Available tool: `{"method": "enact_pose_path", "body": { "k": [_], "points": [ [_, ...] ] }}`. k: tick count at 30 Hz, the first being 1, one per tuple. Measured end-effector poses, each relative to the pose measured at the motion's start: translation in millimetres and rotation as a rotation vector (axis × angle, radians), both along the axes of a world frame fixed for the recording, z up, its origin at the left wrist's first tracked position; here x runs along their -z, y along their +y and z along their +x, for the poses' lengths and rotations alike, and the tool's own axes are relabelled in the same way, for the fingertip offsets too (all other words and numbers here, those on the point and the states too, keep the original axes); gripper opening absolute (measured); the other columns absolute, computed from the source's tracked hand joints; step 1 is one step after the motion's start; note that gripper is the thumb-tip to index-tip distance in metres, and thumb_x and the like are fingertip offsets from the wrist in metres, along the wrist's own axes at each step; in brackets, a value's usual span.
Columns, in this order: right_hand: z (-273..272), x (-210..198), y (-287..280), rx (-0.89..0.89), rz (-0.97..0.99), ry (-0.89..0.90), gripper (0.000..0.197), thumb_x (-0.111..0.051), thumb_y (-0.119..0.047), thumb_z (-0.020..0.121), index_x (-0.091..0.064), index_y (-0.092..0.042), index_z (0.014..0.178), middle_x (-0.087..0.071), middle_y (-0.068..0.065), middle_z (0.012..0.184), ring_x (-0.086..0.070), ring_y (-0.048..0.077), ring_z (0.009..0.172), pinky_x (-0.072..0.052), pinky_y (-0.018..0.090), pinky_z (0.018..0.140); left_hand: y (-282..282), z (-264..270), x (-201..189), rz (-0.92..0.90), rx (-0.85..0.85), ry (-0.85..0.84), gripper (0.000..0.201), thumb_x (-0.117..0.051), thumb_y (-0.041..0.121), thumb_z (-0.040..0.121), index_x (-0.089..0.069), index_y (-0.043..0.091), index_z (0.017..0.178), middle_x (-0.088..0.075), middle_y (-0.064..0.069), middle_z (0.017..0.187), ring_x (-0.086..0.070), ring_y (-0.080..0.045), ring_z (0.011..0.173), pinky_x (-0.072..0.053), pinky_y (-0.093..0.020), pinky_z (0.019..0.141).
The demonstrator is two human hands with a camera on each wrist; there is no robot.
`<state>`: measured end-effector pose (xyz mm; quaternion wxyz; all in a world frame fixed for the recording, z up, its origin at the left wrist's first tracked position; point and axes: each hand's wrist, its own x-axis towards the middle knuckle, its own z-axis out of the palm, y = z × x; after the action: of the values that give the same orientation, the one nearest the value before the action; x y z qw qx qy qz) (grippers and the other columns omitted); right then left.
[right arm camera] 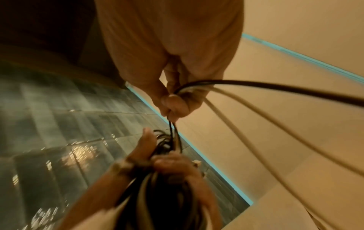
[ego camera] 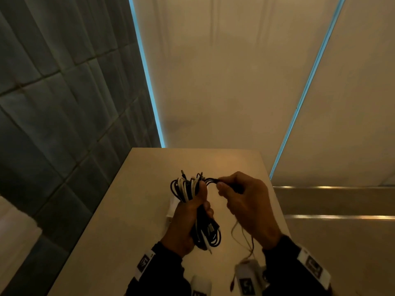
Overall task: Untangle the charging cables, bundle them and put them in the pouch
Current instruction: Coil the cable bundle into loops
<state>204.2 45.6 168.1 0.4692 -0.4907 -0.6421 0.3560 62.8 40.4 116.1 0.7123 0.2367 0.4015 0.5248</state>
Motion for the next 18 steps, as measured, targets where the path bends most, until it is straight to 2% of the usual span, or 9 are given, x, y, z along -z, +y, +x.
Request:
{"method": "enact_pose_path", "body": {
  "k": [2,3,4,6,8,11,14,16,18],
  "points": [
    [-14,1,-10,-0.039,0.106,-0.067,0.005,-0.067,-0.011,0.087,-0.068,-0.013,0.082,-0.066,-0.005,0.074,-0.064,0.004,0.067,-0.051,0.014,0.060,-2,5,0,-0.001,0.032,-0.066,0.076,-0.077,0.063,0.064,-0.065,0.003,0.109,-0.062,-0.022,0.098,-0.061,-0.035,0.093,-0.047,-0.051,0.091],
    [-19,3,-13,-0.061,0.163,-0.146,0.006,-0.067,-0.011,0.088,-0.068,-0.012,0.082,-0.064,-0.005,0.077,-0.062,0.006,0.070,-0.051,0.015,0.064,-5,8,-3,-0.008,0.047,-0.132,0.076,-0.071,0.062,0.071,-0.062,0.004,0.118,-0.062,-0.023,0.110,-0.060,-0.037,0.106,-0.046,-0.050,0.097],
    [-21,6,-15,-0.090,0.211,-0.229,0.006,-0.065,-0.010,0.088,-0.068,-0.012,0.083,-0.061,-0.006,0.079,-0.059,0.005,0.073,-0.049,0.014,0.066,-7,9,-7,-0.013,0.065,-0.201,0.068,-0.068,0.058,0.076,-0.063,0.005,0.118,-0.063,-0.021,0.111,-0.061,-0.034,0.108,-0.048,-0.045,0.095],
    [-19,10,-15,-0.165,0.251,-0.347,0.010,-0.062,-0.006,0.089,-0.069,-0.013,0.088,-0.057,-0.007,0.082,-0.053,0.004,0.076,-0.043,0.011,0.065,-8,10,-12,-0.017,0.084,-0.283,0.043,-0.069,0.045,0.081,-0.070,0.009,0.103,-0.067,-0.013,0.096,-0.067,-0.025,0.092,-0.054,-0.033,0.079],
    [-13,9,-13,-0.261,0.267,-0.436,0.018,-0.057,-0.003,0.090,-0.070,-0.014,0.098,-0.058,-0.003,0.088,-0.052,0.008,0.080,-0.044,0.016,0.066,-2,8,-8,-0.001,0.041,-0.272,0.026,-0.066,0.035,0.087,-0.071,0.010,0.088,-0.066,-0.010,0.082,-0.068,-0.024,0.077,-0.053,-0.031,0.068],
    [-4,6,-13,-0.236,0.270,-0.469,0.010,-0.056,-0.015,0.093,-0.064,-0.017,0.100,-0.052,-0.009,0.089,-0.049,0.006,0.078,-0.045,0.021,0.065,8,3,-1,-0.001,-0.098,-0.174,0.021,-0.075,0.027,0.079,-0.066,0.011,0.090,-0.061,-0.010,0.081,-0.062,-0.025,0.072,-0.051,-0.036,0.067],
    [5,4,-7,-0.077,0.137,-0.464,0.018,-0.061,-0.035,0.088,-0.058,-0.017,0.088,-0.055,-0.007,0.078,-0.052,0.010,0.067,-0.048,0.026,0.059,17,-5,5,-0.051,-0.228,-0.098,0.024,-0.083,0.022,0.067,-0.060,0.014,0.070,-0.050,-0.005,0.068,-0.052,-0.020,0.061,-0.045,-0.036,0.067],
    [10,0,-5,-0.101,0.018,-0.481,0.017,-0.063,-0.035,0.089,-0.062,-0.019,0.084,-0.059,-0.006,0.070,-0.056,0.012,0.062,-0.049,0.028,0.059,21,-9,6,-0.059,-0.301,-0.057,0.024,-0.081,0.019,0.065,-0.058,0.013,0.069,-0.048,-0.007,0.067,-0.050,-0.023,0.062,-0.045,-0.038,0.066],
    [10,-4,-13,-0.167,0.022,-0.432,0.016,-0.059,-0.030,0.093,-0.068,-0.020,0.085,-0.059,-0.009,0.064,-0.057,0.011,0.061,-0.048,0.026,0.060,26,-14,5,-0.061,-0.367,-0.040,0.025,-0.080,0.019,0.063,-0.060,0.012,0.078,-0.050,-0.008,0.070,-0.054,-0.026,0.067,-0.048,-0.041,0.070]
  ]
}}
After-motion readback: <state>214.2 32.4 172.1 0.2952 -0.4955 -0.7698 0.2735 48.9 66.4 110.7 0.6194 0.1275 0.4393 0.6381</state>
